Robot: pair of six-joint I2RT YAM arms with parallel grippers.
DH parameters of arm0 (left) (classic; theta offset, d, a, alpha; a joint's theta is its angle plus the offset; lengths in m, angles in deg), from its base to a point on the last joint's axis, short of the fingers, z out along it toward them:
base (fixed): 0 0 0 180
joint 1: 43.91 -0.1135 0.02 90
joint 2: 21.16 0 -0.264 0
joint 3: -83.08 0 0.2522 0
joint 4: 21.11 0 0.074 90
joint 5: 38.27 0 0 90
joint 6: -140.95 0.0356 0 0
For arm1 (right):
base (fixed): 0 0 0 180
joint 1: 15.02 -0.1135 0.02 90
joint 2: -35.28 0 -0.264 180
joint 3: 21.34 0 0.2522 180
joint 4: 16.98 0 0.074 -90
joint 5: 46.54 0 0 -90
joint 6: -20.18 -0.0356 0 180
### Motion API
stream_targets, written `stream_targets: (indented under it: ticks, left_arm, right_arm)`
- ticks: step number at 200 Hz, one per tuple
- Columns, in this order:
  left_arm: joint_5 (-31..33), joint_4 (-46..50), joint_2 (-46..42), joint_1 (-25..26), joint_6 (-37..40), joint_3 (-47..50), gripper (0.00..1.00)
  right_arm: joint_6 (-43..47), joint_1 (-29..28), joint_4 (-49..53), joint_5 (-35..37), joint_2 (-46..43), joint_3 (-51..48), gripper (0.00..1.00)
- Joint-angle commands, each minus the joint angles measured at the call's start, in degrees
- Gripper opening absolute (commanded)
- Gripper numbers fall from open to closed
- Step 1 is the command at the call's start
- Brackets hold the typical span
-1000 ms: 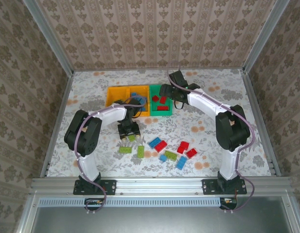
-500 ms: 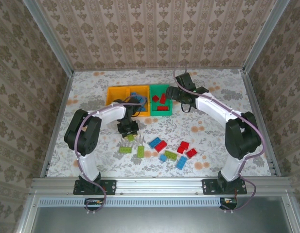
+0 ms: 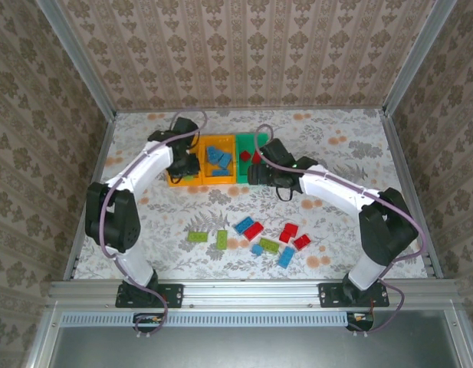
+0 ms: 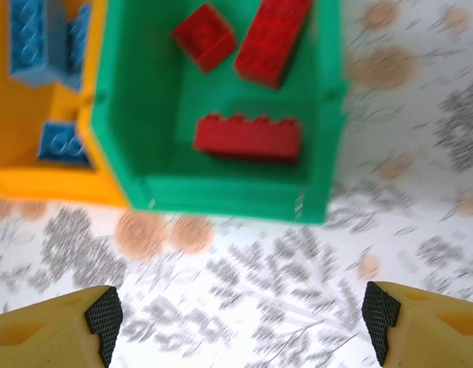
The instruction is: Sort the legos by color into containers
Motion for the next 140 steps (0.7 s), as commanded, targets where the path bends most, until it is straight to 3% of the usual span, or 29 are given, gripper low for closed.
stream_targets:
  ticks: [1, 41, 104, 140]
  left_arm:
    - [1.8, 0.0, 2.5, -2.2, 6.0, -2.9, 0.26]
    - [1.4, -4.5, 7.9, -4.1, 10.4, -7.2, 0.26]
    - [-0.5, -8.7, 13.8, -6.2, 12.2, -10.2, 0.34]
    - [-1.1, -10.1, 12.7, -6.4, 11.6, -9.2, 0.60]
  right_arm:
    - [-6.6, -4.1, 6.3, -0.2, -0.7, 1.5, 0.84]
    - [-17.1, -13.6, 9.5, -1.1, 3.3, 3.0, 0.81]
    - [-22.3, -22.8, 14.3, -3.5, 15.1, 11.9, 0.79]
    - [-23.5, -24.2, 16.6, -5.6, 18.6, 14.5, 0.75]
